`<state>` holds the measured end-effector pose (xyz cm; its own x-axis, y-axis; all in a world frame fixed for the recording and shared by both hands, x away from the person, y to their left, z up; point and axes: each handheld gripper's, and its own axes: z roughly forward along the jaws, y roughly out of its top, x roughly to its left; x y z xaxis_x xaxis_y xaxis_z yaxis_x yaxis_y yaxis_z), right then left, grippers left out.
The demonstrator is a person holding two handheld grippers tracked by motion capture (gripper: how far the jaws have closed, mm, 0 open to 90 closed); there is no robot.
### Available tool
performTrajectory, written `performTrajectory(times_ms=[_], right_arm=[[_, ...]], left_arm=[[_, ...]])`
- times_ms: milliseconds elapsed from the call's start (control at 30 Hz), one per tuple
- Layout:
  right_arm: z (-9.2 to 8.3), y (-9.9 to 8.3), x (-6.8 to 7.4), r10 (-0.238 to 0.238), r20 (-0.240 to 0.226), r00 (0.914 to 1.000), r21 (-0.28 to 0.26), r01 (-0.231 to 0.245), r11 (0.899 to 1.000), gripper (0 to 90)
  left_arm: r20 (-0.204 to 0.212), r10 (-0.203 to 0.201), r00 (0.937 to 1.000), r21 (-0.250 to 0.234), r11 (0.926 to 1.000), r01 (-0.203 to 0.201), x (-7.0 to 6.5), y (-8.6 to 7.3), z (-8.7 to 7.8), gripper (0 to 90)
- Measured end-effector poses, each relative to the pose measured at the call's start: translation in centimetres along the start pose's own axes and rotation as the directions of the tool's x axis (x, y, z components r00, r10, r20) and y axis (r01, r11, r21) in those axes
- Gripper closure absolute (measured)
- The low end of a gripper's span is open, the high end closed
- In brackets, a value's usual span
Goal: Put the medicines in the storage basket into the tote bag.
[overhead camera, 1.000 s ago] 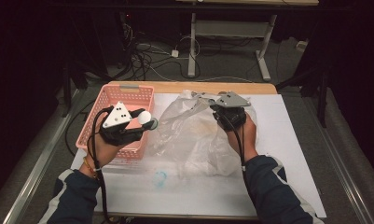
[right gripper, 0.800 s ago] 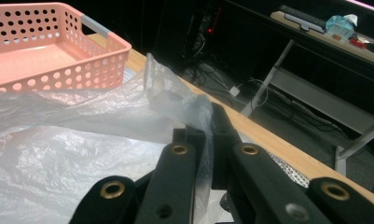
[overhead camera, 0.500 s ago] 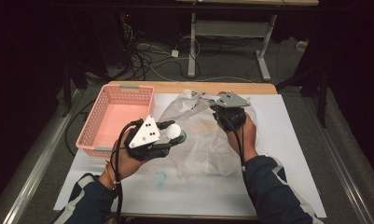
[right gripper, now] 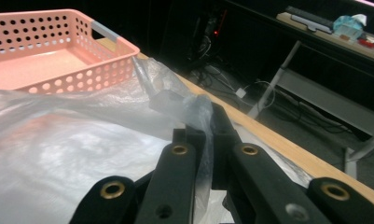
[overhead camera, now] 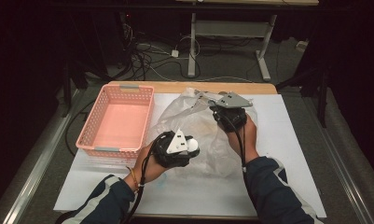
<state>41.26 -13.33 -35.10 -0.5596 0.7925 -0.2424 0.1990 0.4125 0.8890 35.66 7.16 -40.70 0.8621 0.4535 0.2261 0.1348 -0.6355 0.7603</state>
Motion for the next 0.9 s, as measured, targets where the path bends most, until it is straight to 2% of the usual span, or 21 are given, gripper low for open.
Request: performTrajectory(times_ms=[300, 533, 600, 667, 800, 900], right_arm=[[0.0, -0.2, 0.5, -0.004, -0.063, 0.9980, 0.007, 0.005, 1.000, 90.0], [0.0, -0.8, 0.4, -0.009, -0.083, 0.9965, 0.012, 0.010, 1.000, 90.0], [0.0, -0.9, 0.3, -0.011, -0.087, 0.9962, 0.015, 0.013, 1.000, 90.0], [0.0, -1.0, 0.3, -0.013, -0.091, 0.9957, 0.013, 0.014, 1.000, 90.0], [-0.1, -1.2, 0.1, -0.010, -0.091, 0.9958, 0.015, 0.012, 1.000, 90.0], [-0.2, -1.2, 0.0, -0.007, -0.089, 0.9960, 0.015, 0.008, 1.000, 90.0]], left_arm=[[-0.025, -0.021, 0.9995, 0.060, 0.9979, 0.023, 0.9, -0.9, 3.5, 47.9], [-0.026, -0.036, 0.9990, 0.098, 0.9944, 0.038, 1.2, -1.5, 5.4, 47.6], [-0.027, -0.058, 0.9980, 0.082, 0.9949, 0.060, 1.4, -1.7, 5.5, 46.7], [-0.020, -0.066, 0.9976, 0.059, 0.9960, 0.067, 1.7, -1.7, 5.1, 41.9], [-0.019, -0.060, 0.9980, 0.019, 0.9980, 0.060, 1.6, -1.3, 3.7, 38.6], [-0.018, -0.036, 0.9992, -0.005, 0.9993, 0.036, 1.3, -1.0, 2.4, 35.7]])
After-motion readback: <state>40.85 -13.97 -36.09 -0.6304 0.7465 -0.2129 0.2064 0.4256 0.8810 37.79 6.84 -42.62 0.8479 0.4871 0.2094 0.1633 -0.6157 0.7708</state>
